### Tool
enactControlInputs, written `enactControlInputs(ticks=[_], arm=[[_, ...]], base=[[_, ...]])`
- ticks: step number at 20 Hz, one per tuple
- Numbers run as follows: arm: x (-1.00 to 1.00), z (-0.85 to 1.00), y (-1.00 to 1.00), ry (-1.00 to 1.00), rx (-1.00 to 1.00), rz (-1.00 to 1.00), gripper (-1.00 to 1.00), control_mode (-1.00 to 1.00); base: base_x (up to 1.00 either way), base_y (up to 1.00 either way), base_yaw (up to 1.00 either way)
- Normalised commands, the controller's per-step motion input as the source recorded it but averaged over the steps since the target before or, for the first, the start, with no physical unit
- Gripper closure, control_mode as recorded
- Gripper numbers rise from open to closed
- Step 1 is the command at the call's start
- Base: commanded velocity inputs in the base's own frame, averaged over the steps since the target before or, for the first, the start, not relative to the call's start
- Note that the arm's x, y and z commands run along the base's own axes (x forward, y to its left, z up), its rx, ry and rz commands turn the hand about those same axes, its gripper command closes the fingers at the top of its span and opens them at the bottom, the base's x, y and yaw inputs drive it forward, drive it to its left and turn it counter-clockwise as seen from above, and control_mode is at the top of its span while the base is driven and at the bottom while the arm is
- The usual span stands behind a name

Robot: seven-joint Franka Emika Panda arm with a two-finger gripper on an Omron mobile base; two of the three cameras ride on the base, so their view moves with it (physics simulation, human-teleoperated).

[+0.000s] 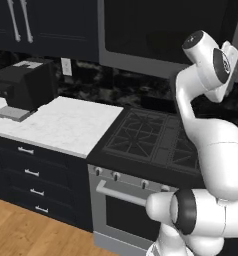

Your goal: Pick the tomato from the sink and place it in the bowl. Then pick the bowl and place it in the microwave. Then close the microwave door and press the start button.

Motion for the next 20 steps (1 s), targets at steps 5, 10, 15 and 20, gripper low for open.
enactControlInputs(ticks=[5, 10, 15, 20], arm=[[1.00, -0.02, -0.01, 0.07, -0.01, 0.03, -1.00, -1.00], [1.00, -0.03, 0.00, 0.09, -0.01, 0.00, -1.00, -1.00], [1.00, -0.04, 0.00, 0.11, -0.01, 0.00, -1.00, -1.00], [0.99, -0.08, 0.00, 0.11, 0.00, 0.03, -1.00, -1.00]], base=[[0.00, 0.00, 0.00], [0.00, 0.00, 0.00], [0.00, 0.00, 0.00], [0.00, 0.00, 0.00]])
